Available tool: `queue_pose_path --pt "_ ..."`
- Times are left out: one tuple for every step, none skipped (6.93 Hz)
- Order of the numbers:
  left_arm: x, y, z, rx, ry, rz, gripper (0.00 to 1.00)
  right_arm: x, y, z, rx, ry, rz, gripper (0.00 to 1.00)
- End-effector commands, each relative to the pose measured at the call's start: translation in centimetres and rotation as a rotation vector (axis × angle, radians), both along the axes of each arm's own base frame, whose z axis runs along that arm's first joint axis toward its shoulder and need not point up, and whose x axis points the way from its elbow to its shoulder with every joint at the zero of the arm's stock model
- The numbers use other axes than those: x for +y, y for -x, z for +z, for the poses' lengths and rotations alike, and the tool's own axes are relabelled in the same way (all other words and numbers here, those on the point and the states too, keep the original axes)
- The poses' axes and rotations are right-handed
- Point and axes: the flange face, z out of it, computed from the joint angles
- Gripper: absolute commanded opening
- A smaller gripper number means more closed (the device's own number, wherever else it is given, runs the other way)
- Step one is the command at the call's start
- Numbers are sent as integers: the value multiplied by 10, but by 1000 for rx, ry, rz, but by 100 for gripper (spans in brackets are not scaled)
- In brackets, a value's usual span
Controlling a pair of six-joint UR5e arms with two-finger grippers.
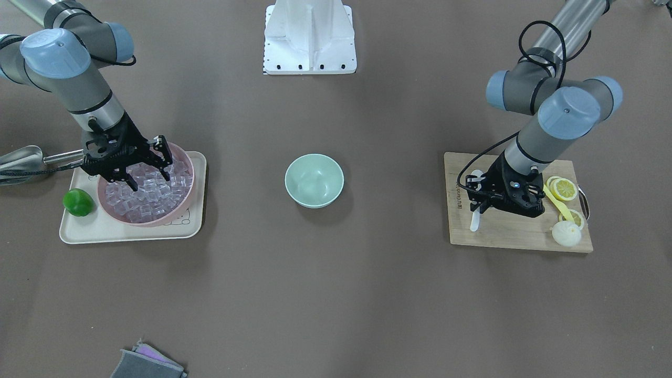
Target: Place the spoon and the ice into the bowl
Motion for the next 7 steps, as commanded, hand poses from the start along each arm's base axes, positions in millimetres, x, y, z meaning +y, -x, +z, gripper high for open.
queue_pose_path --pt "0 0 -1 2 -1 -1 0 3 -2 4 4 5 -3 46" --pt "0 0 -1 2 -1 -1 0 3 -2 4 5 5 -2 26" --pt "1 -1 -2 3 -1 0 0 3 -2 3 2 6 -5 0" --pt "1 -1 -1 3 5 -4 0 3 -1 3 1 6 -6 0" --pt "1 0 -1 3 5 -4 0 4 -1 3 0 8 -9 0" --pt "1 0 -5 8 1 -3 0 3 -2 0 -4 3 -8 0" --pt "5 2 -20 31 -10 -4 0 4 -7 -14 -32 -5 -14 0"
